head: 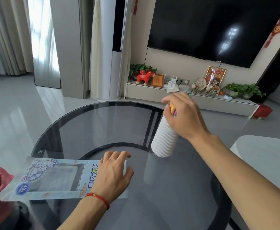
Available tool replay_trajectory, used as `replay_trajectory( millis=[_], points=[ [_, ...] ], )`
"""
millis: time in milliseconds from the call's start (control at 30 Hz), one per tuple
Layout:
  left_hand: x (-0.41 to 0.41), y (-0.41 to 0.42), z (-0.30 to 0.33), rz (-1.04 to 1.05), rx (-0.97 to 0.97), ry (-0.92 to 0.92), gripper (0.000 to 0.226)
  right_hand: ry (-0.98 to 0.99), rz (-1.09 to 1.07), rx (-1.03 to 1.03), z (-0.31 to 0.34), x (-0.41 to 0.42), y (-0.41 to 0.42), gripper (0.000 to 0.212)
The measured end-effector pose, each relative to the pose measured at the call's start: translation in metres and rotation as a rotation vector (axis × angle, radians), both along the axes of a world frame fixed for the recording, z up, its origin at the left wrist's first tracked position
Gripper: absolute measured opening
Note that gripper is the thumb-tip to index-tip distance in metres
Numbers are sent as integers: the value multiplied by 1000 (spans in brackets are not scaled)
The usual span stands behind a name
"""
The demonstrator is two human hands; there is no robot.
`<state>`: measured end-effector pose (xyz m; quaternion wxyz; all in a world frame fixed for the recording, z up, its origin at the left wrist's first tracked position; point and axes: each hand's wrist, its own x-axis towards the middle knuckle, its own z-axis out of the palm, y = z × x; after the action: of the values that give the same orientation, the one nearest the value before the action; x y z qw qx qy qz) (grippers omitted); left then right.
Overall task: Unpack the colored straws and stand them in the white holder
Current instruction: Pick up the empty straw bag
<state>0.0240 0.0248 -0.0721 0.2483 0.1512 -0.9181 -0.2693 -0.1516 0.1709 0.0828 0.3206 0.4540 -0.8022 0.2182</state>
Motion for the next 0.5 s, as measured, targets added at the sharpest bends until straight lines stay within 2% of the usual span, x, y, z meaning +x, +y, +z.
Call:
replay_trajectory(
  millis=[67, 133, 233, 300, 333, 400, 500],
  points=[
    [6, -1, 2, 44, -20, 17, 23, -136, 37, 119, -31, 24, -9, 17],
    [17, -3, 2, 112, -92, 27, 16, -432, 42, 329, -72, 45, -21, 22],
    [38, -4, -2, 211, -149, -12, 12, -757, 115, 543, -123, 68, -44, 57],
    [54, -7, -5, 313, -149, -119, 16, -834, 99, 585, -144, 82, -62, 76],
    [61, -8, -6, 358, -148, -180, 19, -838, 69, 581, -151, 88, -70, 79],
    [76, -12, -11, 409, -110, -234, 27, -880, 21, 546, -159, 101, -83, 73],
    [99, -17, -13, 427, 47, -171, 35, -1026, 7, 420, -159, 116, -98, 49]
  ],
)
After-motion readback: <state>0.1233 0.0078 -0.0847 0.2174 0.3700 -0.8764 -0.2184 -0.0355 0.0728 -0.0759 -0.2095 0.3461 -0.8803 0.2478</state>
